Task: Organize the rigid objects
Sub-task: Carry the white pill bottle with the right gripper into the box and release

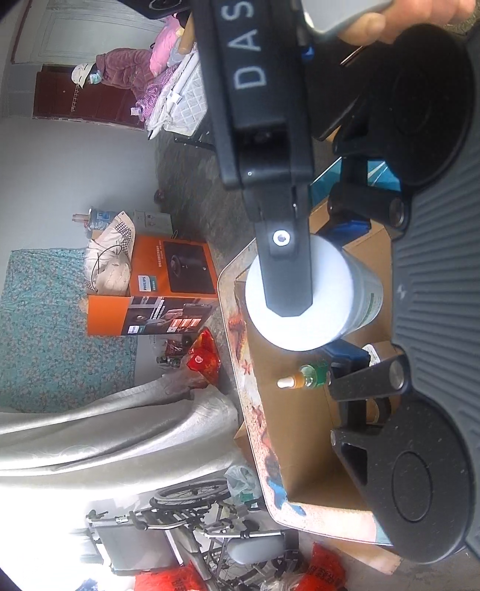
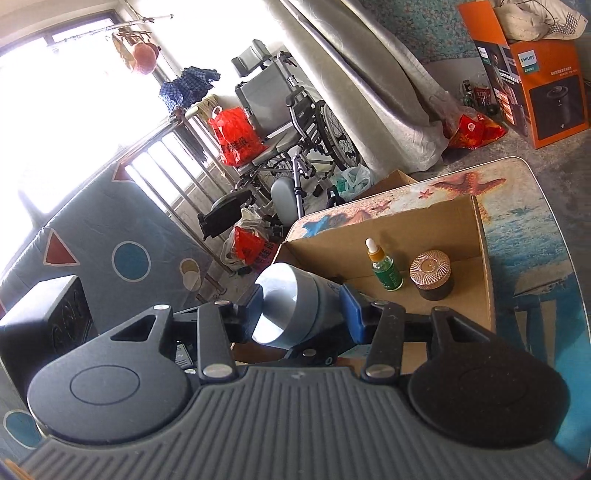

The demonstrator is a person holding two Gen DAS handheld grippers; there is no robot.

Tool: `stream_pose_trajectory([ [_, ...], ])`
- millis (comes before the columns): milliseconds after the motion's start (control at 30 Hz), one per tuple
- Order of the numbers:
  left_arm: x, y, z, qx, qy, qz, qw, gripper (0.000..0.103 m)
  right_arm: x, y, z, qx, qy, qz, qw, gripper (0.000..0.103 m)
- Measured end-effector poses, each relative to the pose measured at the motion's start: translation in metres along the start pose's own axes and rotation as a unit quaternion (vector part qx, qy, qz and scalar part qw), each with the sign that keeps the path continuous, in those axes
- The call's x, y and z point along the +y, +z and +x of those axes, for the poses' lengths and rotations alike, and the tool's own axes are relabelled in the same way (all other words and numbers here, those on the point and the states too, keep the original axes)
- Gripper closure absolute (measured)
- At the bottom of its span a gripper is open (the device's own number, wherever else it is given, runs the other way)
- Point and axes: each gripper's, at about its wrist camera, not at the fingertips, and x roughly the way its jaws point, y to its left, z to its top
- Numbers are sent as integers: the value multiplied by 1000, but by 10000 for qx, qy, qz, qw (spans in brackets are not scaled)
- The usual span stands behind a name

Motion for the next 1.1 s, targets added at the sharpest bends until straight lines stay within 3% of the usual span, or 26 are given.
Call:
stream_pose_trajectory([
  [267, 7, -4, 77, 851, -352, -121, 9957, 49, -62, 7, 49, 574, -323, 381, 9971, 56],
  [467, 14, -13, 105, 1249, -340, -194, 9914, 49, -83, -3, 77, 852, -410, 294, 9951, 57],
  [867, 5, -13, 122, 1343, 1, -49, 9909, 47, -105, -2, 89, 821, -449, 244, 9953, 56],
  [1100, 0, -10, 96, 785, 167, 52, 9968, 28, -104, -3, 68, 413, -343, 322, 9980, 54],
])
